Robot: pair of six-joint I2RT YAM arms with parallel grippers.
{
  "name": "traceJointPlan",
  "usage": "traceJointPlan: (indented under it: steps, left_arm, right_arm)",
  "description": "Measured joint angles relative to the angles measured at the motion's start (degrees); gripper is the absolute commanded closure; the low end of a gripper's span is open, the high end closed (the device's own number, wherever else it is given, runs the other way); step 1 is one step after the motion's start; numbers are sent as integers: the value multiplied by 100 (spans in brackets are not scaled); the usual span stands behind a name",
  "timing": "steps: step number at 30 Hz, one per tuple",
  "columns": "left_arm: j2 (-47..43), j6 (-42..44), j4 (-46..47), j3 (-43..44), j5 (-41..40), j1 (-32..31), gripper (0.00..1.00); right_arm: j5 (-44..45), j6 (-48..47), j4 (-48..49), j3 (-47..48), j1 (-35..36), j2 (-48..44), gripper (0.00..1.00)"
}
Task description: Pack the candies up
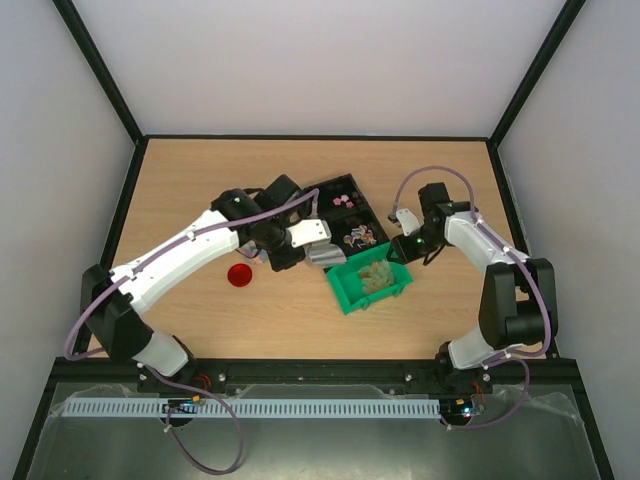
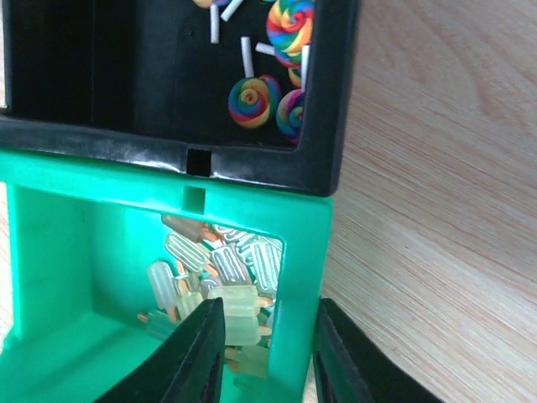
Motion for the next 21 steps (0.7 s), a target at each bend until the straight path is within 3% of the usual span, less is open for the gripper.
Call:
traceJointPlan:
  steps: [5,9,21]
  left_arm:
    - [-166,-181,170,-323,17,-120,98]
    - [-166,-413,286,-584,-72,-162,98]
    - [24,-520,332,-597,-380,-612,98]
  right_arm:
    - [-39,649,382,-212,111,2,92]
    - [-83,1152,686,-284,225,-2,98]
    - [-2,1856,1543,-461,570,-13,99]
